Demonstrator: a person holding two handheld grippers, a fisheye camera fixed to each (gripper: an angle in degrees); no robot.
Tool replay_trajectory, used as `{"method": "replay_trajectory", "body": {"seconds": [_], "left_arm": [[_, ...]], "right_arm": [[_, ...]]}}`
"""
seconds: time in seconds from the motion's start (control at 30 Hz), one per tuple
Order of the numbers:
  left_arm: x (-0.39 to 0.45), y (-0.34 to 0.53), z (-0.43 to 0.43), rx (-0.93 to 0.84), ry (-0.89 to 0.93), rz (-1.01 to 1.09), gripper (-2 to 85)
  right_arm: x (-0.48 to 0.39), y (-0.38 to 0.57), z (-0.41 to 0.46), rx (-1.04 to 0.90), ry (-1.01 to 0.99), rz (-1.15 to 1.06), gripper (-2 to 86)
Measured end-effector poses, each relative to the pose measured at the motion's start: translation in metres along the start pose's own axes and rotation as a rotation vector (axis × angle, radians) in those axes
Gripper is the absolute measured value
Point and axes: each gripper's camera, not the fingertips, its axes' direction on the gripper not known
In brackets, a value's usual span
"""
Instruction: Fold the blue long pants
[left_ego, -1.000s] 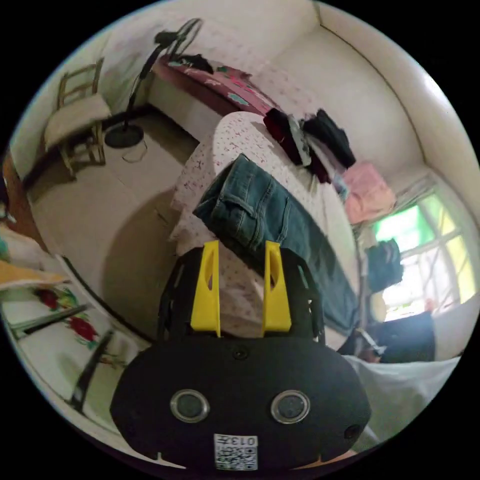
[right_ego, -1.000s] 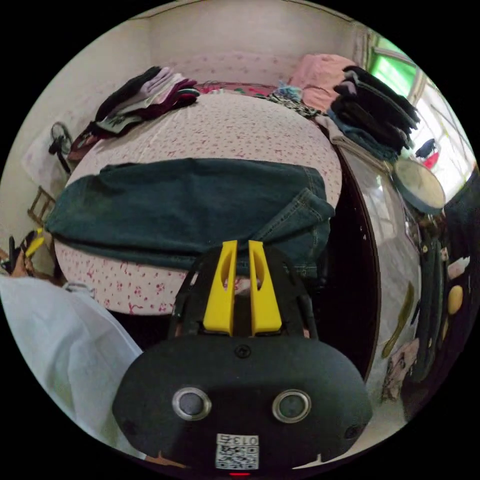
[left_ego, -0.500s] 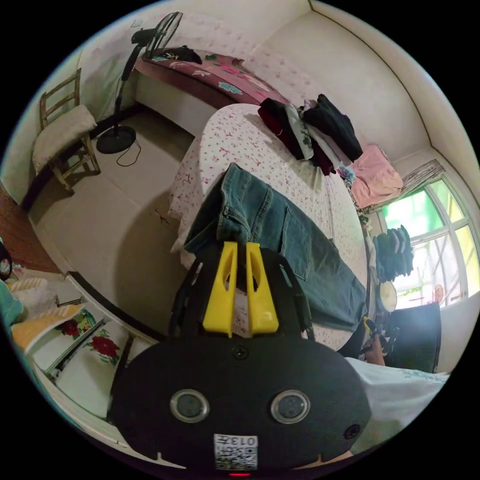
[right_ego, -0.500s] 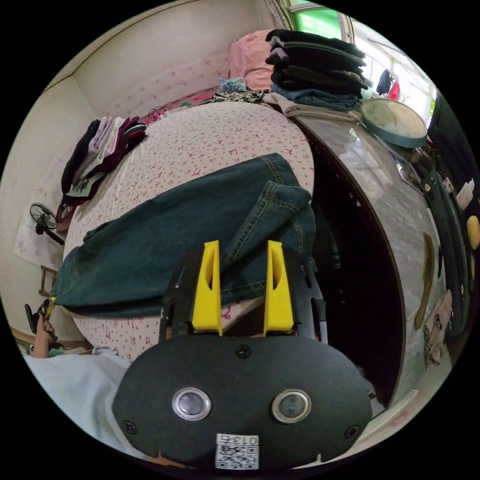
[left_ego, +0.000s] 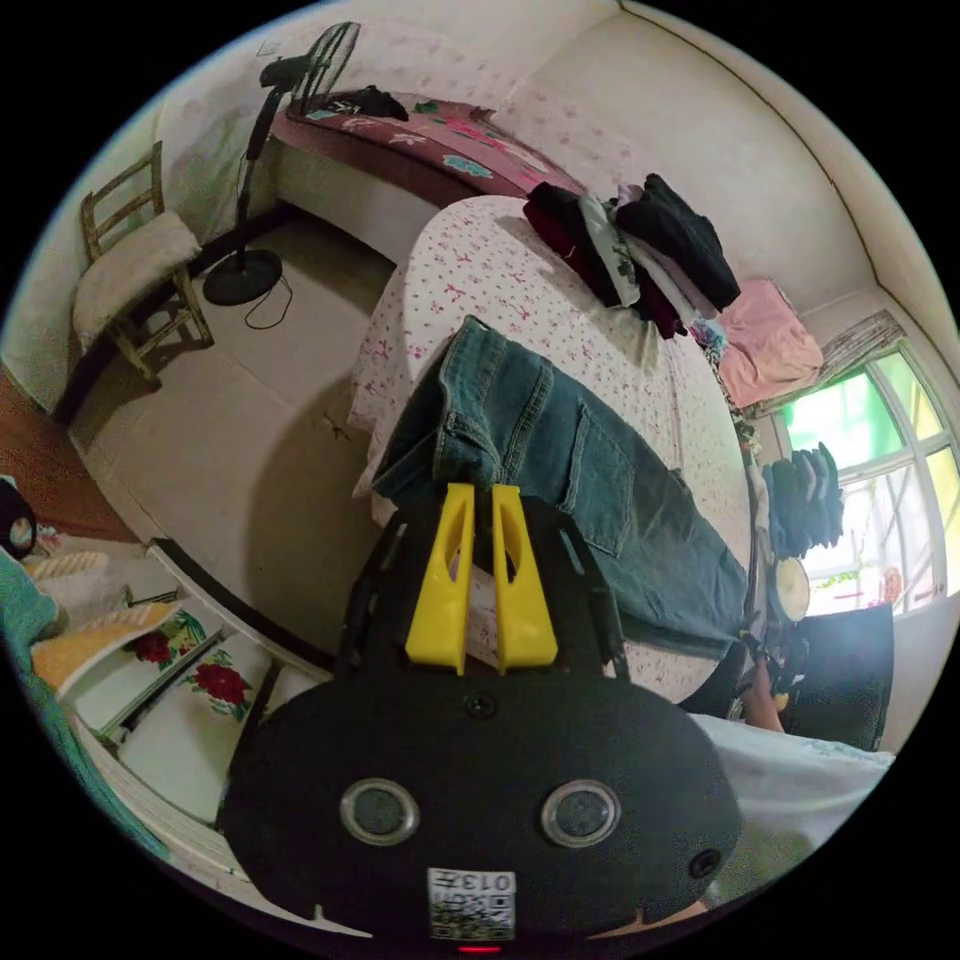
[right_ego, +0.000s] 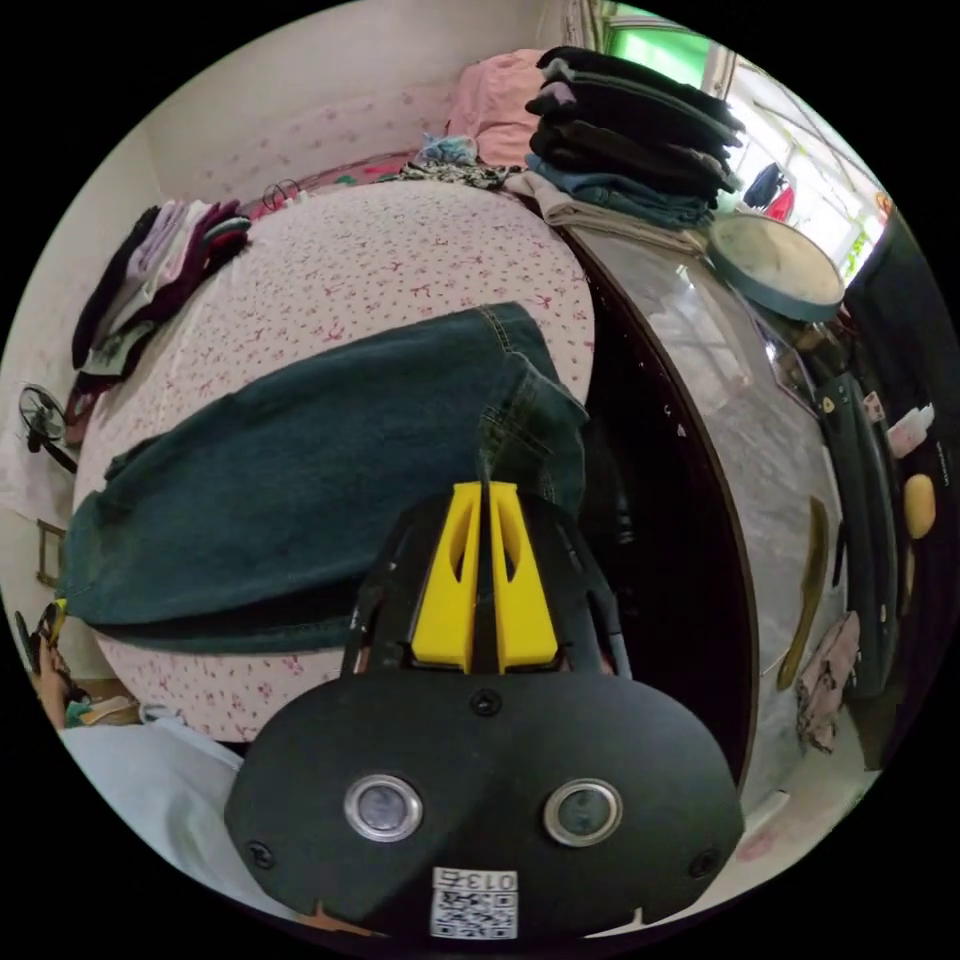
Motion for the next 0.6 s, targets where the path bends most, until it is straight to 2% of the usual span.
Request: {"method": "replay_trajectory", "body": {"seconds": [0.17,0.33,0.4,0.6], "left_arm": [[0.014,-0.003,-0.011,0.019,-0.023,0.093,1.5],[0.013,-0.006,0.016,-0.049,-0.064,0.054,1.5],[0.015,-0.006,0.021,-0.051,-0.074,0.048,1.5],[0.022,0.001,0.031,-0.017,-0.058,0.07,1.6]], "right_arm": [[0.027,0.039,-0.035,0.189,-0.136,0.051,0.9],[0.049,0.063,0.018,0.07,-0.222,0.201,0.8],[0.055,0.064,0.026,0.084,-0.267,0.261,0.8],[0.045,0.056,0.015,0.157,-0.222,0.165,0.9]]}}
